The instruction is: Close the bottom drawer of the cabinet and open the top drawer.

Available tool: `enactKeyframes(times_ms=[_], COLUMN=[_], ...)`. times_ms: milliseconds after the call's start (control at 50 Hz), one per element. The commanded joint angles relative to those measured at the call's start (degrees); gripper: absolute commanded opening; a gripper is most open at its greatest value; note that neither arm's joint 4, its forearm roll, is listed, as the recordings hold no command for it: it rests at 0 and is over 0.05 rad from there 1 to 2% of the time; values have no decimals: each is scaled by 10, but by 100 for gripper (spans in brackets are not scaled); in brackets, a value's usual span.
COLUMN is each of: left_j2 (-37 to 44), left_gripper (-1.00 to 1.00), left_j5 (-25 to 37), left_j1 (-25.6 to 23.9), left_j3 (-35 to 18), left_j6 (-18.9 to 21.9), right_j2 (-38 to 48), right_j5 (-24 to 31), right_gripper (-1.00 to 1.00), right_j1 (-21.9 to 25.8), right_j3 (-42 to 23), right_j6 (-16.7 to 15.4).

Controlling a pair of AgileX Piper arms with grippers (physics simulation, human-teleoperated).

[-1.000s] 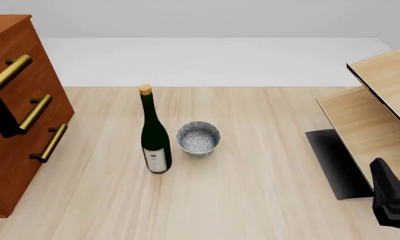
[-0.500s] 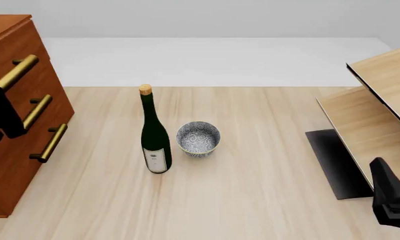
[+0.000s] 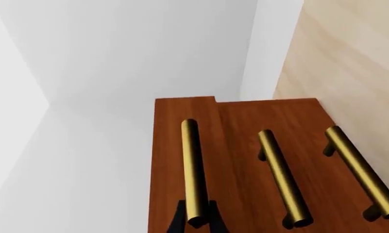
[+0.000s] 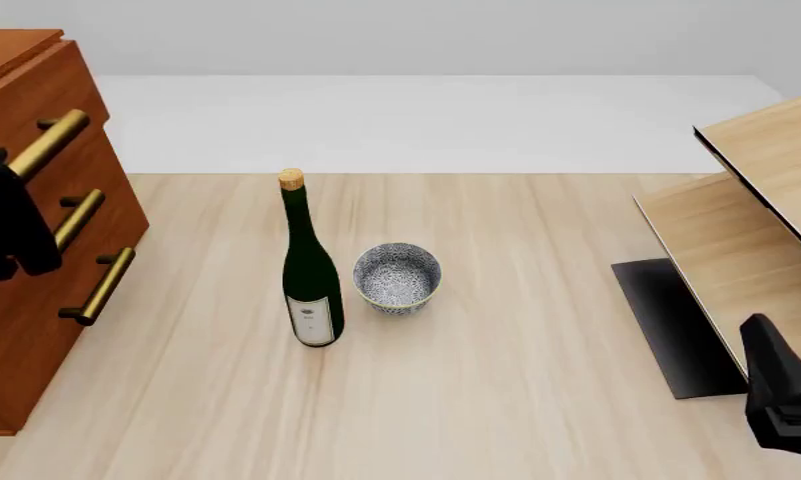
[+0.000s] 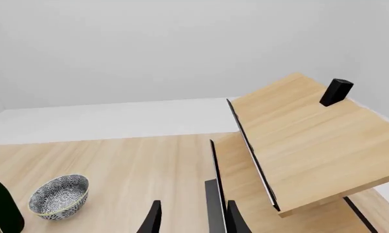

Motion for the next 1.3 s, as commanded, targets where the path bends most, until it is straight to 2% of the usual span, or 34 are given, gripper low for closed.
enactKeyframes(times_ms=[20,900,1300], left_j2=[20,38,47], left_gripper=[-100,-100,-100], left_j5=[-13,-13,-14], left_j1=[-34,-91,-102], left_j3=[-29,-39,-44], left_j6=[2,-4,-7], right_j2=[1,3,9], right_j5=[-1,-1,-5], right_gripper=[100,100,100], right_j1=[0,0,-1], right_j3=[0,0,-1], right_j6=[1,4,7])
